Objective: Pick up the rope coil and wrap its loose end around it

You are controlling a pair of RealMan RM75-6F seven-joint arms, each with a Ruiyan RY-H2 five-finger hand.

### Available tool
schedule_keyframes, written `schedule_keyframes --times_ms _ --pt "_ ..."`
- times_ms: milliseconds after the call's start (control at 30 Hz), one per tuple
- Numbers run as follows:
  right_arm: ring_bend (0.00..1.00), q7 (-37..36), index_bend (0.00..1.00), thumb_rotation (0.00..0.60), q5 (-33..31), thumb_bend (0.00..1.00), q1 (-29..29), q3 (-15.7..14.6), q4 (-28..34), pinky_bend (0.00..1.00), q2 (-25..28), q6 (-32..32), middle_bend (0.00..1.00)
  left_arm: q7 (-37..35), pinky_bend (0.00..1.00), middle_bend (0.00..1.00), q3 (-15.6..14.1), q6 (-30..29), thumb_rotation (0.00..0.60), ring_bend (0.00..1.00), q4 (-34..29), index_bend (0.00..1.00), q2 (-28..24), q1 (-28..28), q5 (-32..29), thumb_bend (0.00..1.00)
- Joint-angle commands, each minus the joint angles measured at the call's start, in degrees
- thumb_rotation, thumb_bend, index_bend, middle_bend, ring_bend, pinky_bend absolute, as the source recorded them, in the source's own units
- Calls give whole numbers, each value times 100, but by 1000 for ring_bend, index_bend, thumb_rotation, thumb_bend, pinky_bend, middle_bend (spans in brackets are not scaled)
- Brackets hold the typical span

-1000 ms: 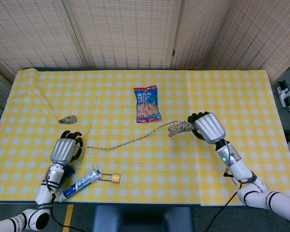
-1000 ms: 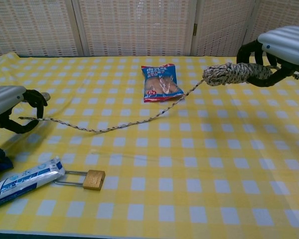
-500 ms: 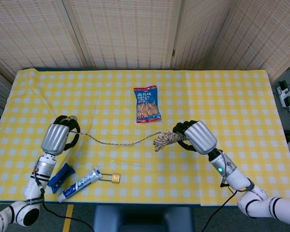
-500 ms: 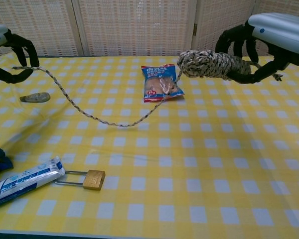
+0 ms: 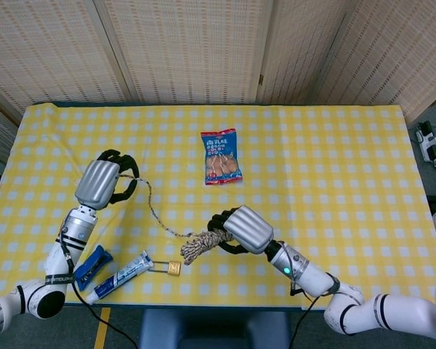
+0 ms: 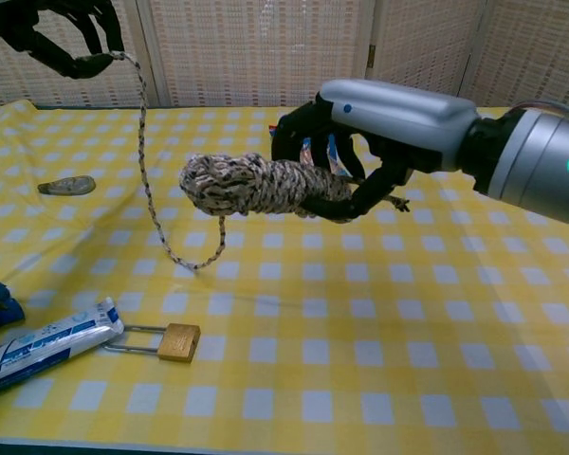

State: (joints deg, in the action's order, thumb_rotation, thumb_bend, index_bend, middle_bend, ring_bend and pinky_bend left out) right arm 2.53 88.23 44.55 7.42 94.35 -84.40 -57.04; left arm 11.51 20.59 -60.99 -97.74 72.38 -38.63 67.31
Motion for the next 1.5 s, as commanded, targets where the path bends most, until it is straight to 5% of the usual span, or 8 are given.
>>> schedule_keyframes --times_ms 33,400,800,1500 --pt "723 97 833 600 -485 604 217 219 29 630 -330 356 683 -57 258 457 133 96 600 432 -275 649 -88 -146 -171 520" --pt "726 -293 837 600 -1324 631 420 684 -553 634 -1232 410 688 -318 259 457 78 101 600 423 -1083 649 -337 -202 -134 521" --pt "750 -1484 862 600 -1806 655 288 1346 -1774 652 -2456 -337 703 -1330 230 441 -596 -283 600 407 -1531 649 -659 402 938 534" --pt "743 -1142 862 600 -1757 655 488 1447 -2617 652 -3054 -469 704 -1451 237 439 -561 -621 600 407 -1406 642 -729 351 1488 553"
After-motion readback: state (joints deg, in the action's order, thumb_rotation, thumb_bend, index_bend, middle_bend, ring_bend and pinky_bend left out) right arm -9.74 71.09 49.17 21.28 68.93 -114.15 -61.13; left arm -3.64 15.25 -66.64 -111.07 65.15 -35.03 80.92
